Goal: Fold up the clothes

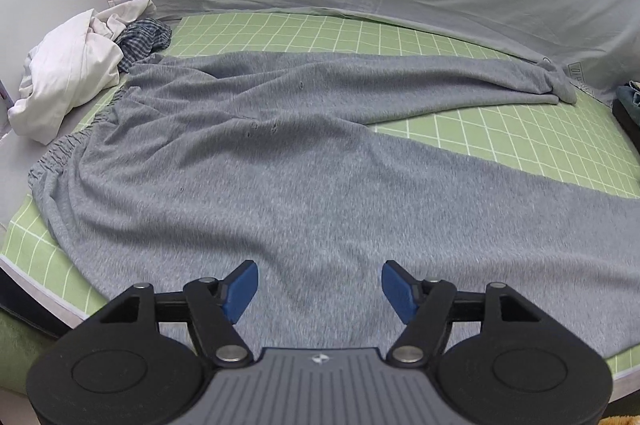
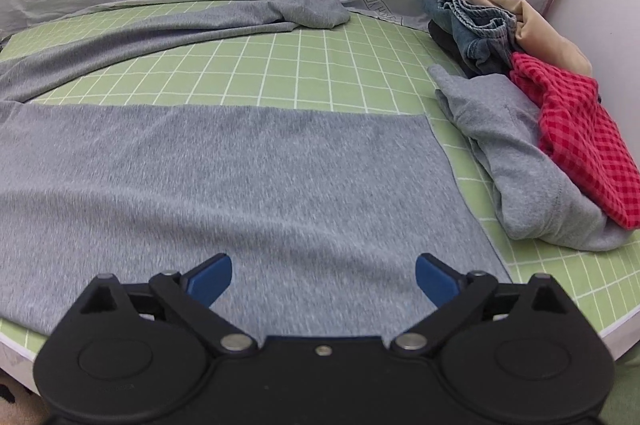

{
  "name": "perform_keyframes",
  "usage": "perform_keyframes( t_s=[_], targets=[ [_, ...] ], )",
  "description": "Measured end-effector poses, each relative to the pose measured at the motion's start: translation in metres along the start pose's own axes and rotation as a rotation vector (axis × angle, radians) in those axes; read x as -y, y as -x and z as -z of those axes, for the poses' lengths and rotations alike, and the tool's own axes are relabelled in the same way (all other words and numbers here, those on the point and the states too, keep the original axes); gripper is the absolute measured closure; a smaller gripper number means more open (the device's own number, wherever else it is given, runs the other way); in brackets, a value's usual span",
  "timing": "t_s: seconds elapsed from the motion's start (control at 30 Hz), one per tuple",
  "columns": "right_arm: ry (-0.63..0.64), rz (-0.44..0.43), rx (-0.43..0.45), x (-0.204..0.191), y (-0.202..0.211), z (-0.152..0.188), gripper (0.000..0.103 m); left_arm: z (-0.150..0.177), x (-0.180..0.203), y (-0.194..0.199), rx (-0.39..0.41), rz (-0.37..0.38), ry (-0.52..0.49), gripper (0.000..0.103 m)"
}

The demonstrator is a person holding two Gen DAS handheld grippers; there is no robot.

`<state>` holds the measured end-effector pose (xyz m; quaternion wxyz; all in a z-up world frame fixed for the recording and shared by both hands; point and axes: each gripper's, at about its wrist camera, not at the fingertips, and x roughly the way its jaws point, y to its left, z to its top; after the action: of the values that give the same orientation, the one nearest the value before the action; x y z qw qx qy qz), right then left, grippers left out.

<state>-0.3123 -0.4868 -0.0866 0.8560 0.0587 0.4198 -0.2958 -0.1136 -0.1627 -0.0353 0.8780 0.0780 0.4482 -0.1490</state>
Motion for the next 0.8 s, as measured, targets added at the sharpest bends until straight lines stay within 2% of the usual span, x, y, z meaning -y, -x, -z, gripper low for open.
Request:
perform_keyframes(
  t_s=[0.13, 0.37, 0.5, 0.67, 0.77, 0.8],
  targets=[
    [-0.019, -0.004, 0.013, -0.001, -0.016, -0.027, 0.002, -0.017, 0.000, -0.025, -0.034, -0.051, 0.012, 0.032],
    [-0.105, 0.001, 0.022, 0.003, -0.057, -0.079, 0.002, -0.044, -0.001, -0.074, -0.096, -0.064, 0.020, 0.030],
    [-0.158, -0.001, 0.013, 0.009, -0.093, -0.114, 0.002, -0.072, -0.003, -0.104, -0.108, -0.089, 0.056, 0.030],
    [-0.209, 0.008, -0.014, 0.026, -0.152, -0.159, 0.002, -0.098, -0.002, -0.139, -0.130, -0.157, 0.077, 0.030],
    [-0.232, 0.013, -0.003, 0.034, -0.187, -0.188, 0.003, -0.107, -0.005, -0.153, -0.128, -0.186, 0.139, 0.018],
    [-0.240, 0.013, 0.008, 0.037, -0.197, -0.198, 0.005, -0.109, -0.007, -0.155, -0.126, -0.185, 0.162, 0.017]
  ],
)
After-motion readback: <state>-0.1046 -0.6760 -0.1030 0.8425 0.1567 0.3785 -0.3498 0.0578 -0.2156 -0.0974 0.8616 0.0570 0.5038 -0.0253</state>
